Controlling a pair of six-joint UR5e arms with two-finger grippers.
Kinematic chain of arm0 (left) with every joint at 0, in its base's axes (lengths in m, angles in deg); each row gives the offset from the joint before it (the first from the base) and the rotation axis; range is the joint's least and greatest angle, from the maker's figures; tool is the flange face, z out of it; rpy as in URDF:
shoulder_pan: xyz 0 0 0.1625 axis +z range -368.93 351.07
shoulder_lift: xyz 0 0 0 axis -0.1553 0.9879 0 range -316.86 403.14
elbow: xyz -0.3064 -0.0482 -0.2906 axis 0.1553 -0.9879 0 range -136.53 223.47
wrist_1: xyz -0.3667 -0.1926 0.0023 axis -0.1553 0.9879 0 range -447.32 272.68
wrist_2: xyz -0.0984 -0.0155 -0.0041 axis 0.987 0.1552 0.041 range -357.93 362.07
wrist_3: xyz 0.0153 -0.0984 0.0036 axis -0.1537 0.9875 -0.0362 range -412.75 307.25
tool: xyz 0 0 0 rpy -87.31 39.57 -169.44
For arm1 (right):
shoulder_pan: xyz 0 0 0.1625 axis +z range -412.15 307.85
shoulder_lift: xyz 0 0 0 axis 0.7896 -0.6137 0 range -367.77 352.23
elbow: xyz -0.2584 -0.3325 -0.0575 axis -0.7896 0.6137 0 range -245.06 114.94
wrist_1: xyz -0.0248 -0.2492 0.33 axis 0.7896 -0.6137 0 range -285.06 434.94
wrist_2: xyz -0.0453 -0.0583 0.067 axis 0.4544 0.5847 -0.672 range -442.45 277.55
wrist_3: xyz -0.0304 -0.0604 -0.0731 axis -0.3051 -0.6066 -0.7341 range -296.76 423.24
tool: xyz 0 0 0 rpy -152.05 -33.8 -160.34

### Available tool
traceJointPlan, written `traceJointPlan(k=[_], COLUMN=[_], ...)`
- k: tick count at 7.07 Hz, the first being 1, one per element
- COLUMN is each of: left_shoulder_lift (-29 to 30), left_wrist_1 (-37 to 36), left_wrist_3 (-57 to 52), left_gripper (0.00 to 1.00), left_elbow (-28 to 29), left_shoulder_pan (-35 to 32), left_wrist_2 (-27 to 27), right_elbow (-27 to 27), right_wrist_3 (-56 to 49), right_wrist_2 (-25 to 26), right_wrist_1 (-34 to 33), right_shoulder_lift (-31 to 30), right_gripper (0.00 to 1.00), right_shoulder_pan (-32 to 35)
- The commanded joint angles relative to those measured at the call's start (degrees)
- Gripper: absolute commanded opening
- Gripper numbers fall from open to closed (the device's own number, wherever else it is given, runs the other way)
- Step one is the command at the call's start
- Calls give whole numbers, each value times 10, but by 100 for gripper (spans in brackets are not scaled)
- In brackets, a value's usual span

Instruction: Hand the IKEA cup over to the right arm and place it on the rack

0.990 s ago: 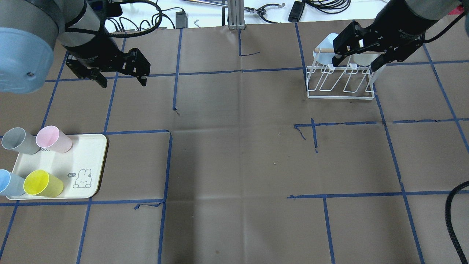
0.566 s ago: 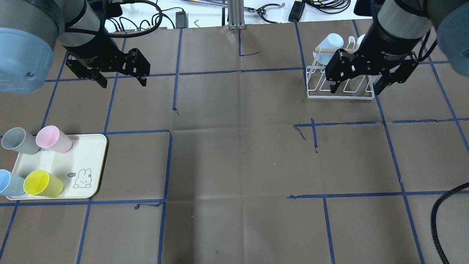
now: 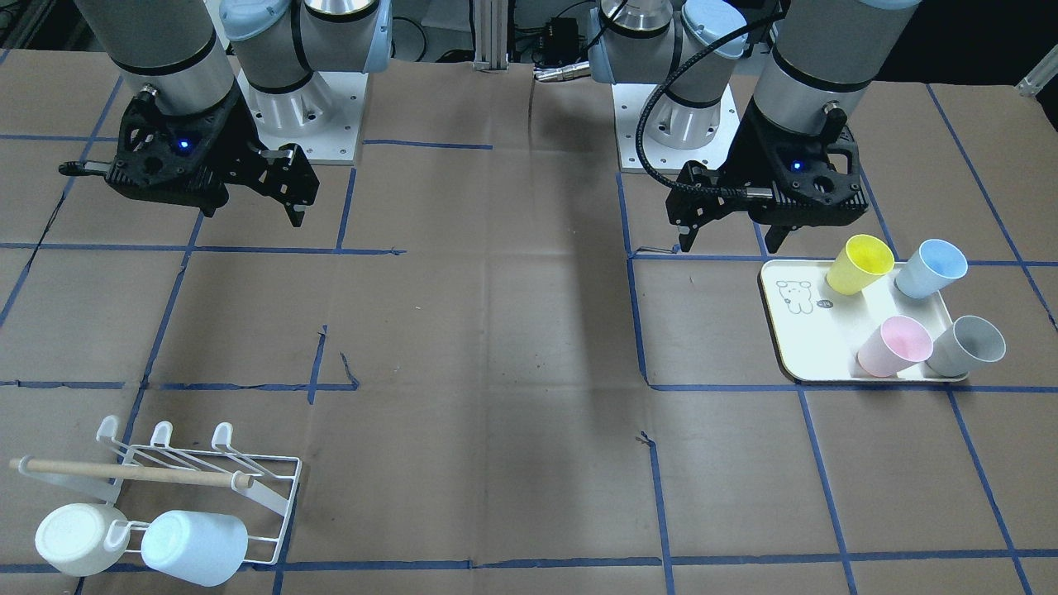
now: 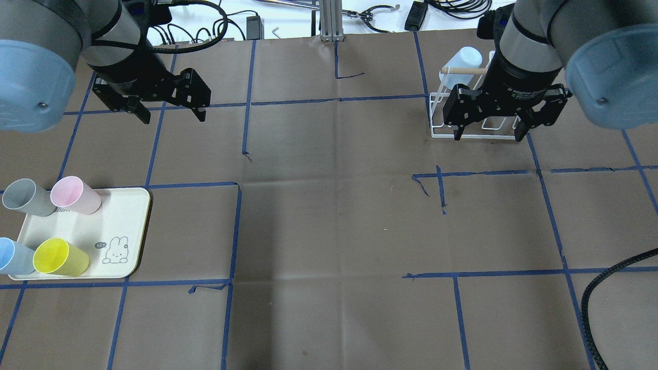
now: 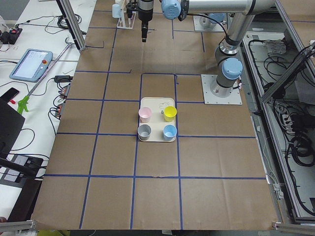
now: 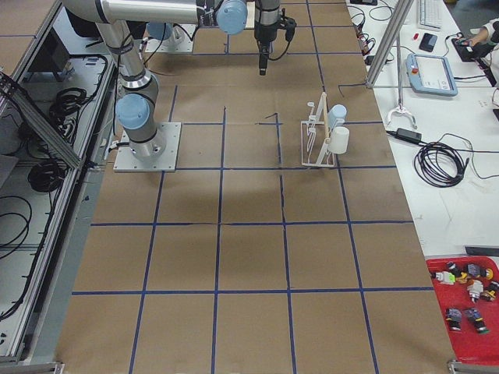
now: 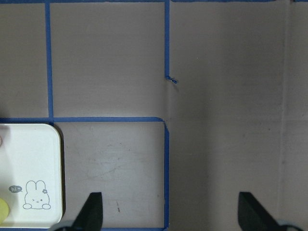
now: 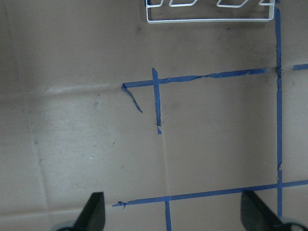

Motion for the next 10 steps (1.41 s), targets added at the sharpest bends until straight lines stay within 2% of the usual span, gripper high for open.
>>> traceJointPlan(k=[1, 4, 10], left_shoulder_lift=[1, 2, 4], left_wrist_1=[0, -1, -1], left_wrist_3=[0, 0, 0], left_gripper=[100, 100, 100], left_elbow=[0, 1, 2], left_shoulder_pan=[0, 0, 0], left_wrist_2=[0, 0, 0], right_elbow=[-2, -3, -3], right_wrist_3=[0, -3, 0], right_wrist_2=[-4, -23, -22], right_wrist_1=[-13, -31, -33], right_shoulder_lift=[4, 4, 4], right_gripper=[100, 100, 100], right_shoulder_pan=[0, 0, 0])
